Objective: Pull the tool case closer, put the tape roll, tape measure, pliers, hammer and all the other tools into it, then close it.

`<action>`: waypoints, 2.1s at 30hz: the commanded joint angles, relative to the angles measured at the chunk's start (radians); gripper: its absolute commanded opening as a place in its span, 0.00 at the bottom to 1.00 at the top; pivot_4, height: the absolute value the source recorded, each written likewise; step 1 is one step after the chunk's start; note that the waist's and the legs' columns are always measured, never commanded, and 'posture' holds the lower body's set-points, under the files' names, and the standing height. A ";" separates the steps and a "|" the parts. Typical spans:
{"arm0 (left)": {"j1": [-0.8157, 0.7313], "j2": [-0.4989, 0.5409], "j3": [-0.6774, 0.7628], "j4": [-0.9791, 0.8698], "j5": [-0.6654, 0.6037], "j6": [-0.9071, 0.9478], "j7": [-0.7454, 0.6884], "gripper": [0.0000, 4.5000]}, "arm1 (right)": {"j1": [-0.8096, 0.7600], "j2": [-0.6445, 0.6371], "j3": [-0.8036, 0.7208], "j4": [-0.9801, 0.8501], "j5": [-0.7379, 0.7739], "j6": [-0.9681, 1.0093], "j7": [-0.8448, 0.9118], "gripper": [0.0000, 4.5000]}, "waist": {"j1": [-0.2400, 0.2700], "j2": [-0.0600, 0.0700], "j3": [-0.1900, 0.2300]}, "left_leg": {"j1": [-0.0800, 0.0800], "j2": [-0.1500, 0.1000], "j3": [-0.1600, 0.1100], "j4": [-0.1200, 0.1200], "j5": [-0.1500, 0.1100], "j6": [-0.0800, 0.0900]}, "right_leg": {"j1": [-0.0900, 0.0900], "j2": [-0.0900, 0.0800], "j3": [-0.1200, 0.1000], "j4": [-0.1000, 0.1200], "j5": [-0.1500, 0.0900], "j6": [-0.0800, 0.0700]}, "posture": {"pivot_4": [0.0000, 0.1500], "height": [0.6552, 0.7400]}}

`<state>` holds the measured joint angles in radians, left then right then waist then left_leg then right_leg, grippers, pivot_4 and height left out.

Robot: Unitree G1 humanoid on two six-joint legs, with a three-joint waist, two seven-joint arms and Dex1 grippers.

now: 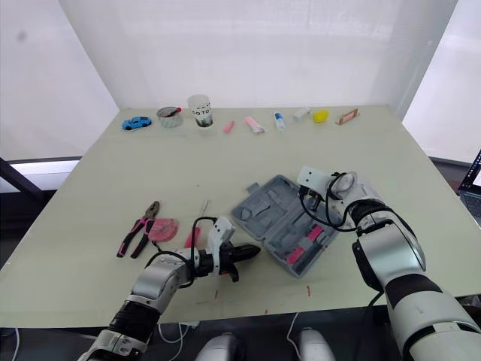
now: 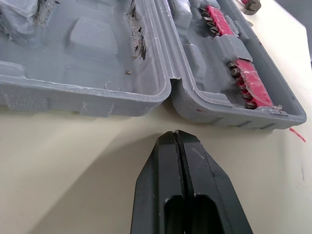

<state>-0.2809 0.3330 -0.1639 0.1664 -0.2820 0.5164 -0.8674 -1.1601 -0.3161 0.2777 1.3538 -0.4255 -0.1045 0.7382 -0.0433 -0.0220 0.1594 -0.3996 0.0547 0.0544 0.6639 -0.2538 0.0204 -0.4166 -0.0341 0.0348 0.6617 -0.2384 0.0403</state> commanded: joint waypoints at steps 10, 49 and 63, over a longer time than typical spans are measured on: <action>0.011 -0.001 0.016 -0.042 -0.029 0.010 0.022 0.00 | -0.031 0.003 0.035 0.004 -0.030 0.033 0.142 0.00 | 0.000 0.000 0.000 | 0.000 0.000 0.000 0.000 0.000 0.000 | 0.000 0.000 0.000 0.000 0.000 0.000 | 1.00 1.00; 0.039 -0.028 0.023 -0.080 -0.049 0.009 0.066 0.00 | -0.014 0.018 0.113 0.017 -0.095 0.071 0.214 0.00 | 0.002 0.000 0.000 | 0.001 0.000 -0.004 0.000 0.000 0.000 | 0.002 0.000 -0.004 0.000 0.000 0.000 | 1.00 1.00; 0.032 -0.025 0.043 -0.061 -0.048 0.002 0.063 0.00 | -0.003 0.006 0.106 0.013 -0.081 0.136 0.370 0.00 | 0.004 0.000 0.000 | 0.001 0.000 -0.006 0.000 0.000 0.000 | 0.003 0.000 -0.006 -0.001 0.000 -0.001 | 1.00 1.00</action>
<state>-0.2329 0.3126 -0.1272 0.1135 -0.3174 0.5375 -0.8015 -1.1990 -0.3219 0.3757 1.3361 -0.5104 0.0149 1.0401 -0.0396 -0.0220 0.1590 -0.3989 0.0544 0.0488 0.6639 -0.2539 0.0203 -0.4131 -0.0345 0.0286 0.6607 -0.2386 0.0396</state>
